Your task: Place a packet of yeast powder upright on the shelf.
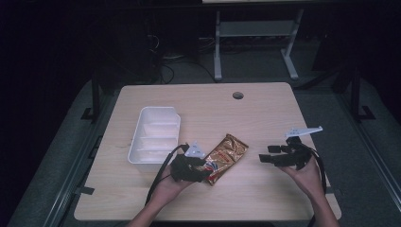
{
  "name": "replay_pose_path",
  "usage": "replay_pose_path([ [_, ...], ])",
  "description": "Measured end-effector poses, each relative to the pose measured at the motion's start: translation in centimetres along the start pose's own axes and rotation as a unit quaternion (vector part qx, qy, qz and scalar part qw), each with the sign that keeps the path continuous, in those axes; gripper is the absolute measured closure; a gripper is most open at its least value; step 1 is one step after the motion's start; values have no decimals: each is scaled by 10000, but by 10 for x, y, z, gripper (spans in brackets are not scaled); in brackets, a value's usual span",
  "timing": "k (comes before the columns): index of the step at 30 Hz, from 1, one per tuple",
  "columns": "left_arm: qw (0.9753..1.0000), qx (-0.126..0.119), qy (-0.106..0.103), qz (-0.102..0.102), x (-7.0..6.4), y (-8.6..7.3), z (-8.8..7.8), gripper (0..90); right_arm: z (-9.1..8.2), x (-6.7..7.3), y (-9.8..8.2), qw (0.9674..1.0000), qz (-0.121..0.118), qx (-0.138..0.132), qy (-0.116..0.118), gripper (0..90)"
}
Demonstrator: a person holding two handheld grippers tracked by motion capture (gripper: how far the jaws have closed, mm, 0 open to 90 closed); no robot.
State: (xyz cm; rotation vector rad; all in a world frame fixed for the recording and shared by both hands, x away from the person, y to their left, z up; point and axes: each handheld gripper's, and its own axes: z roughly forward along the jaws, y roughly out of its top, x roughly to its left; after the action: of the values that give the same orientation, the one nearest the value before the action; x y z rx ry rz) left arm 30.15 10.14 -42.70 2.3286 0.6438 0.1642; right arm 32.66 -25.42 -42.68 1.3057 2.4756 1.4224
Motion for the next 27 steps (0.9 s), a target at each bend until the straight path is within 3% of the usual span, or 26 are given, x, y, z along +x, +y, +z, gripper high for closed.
replay_pose_path([
  [2,10000,43,21,34,1,1,3,583,3,0,3,10000,24,14,21,313],
  [5,9999,152,48,60,2,2,7,627,20,-5,16,9998,132,55,165,312],
  [11,9996,283,16,59,3,-1,12,653,43,-7,27,9994,200,283,89,330],
  [16,9996,276,-17,71,3,-2,13,638,57,-13,28,9990,374,201,168,351],
  [17,9996,286,-10,88,3,-3,13,634,64,-16,27,9984,484,220,166,366],
  [20,9996,262,-15,75,3,-4,13,631,70,-17,25,9981,520,313,125,374],
  [27,9997,231,-44,46,3,-5,14,609,82,-13,22,9960,700,427,356,512],
])
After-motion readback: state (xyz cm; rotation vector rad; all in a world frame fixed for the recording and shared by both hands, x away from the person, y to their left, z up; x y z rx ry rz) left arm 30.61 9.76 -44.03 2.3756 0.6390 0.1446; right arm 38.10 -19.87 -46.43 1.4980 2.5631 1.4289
